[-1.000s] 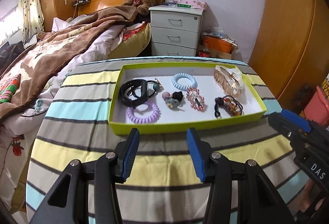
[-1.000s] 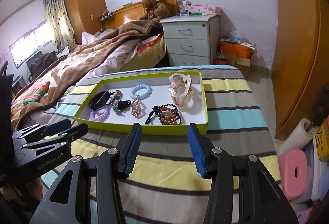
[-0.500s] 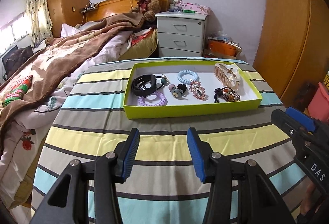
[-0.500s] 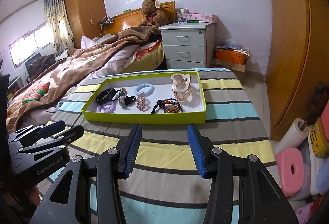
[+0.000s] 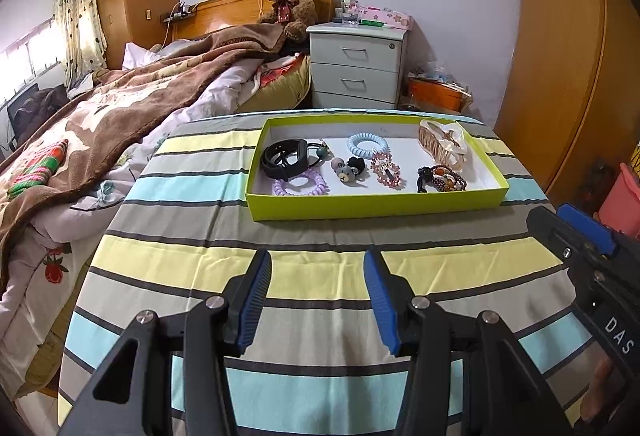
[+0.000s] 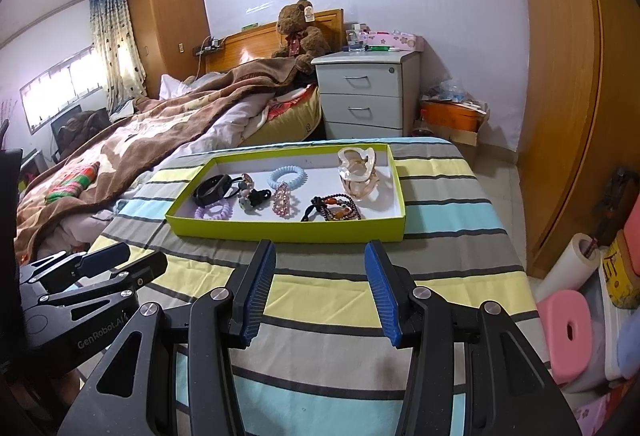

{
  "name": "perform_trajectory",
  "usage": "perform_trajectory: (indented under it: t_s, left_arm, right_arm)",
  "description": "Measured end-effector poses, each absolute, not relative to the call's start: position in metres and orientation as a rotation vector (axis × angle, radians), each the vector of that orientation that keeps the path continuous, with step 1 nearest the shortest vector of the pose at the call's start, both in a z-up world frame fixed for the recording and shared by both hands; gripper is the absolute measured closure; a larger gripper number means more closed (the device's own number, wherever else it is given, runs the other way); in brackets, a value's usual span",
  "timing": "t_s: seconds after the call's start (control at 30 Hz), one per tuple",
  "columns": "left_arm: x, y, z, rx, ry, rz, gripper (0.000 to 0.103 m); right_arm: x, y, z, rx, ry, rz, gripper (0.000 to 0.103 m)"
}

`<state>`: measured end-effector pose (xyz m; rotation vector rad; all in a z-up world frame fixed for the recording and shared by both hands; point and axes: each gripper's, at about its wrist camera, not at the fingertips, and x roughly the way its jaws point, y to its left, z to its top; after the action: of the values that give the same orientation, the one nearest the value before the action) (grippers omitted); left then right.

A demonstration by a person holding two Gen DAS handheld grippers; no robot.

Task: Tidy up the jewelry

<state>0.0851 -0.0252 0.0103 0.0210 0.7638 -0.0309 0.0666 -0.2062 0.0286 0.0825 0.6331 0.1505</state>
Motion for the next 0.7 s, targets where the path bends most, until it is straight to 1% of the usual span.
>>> perform_trajectory:
  t_s: [0.7]
  left_arm:
    - [0.0854, -0.025, 0.0088, 0.021, 0.768, -0.022, 0.053]
  right_arm:
    - [0.0659, -0.2048, 0.029, 0.078, 0.631, 0.149, 0.056]
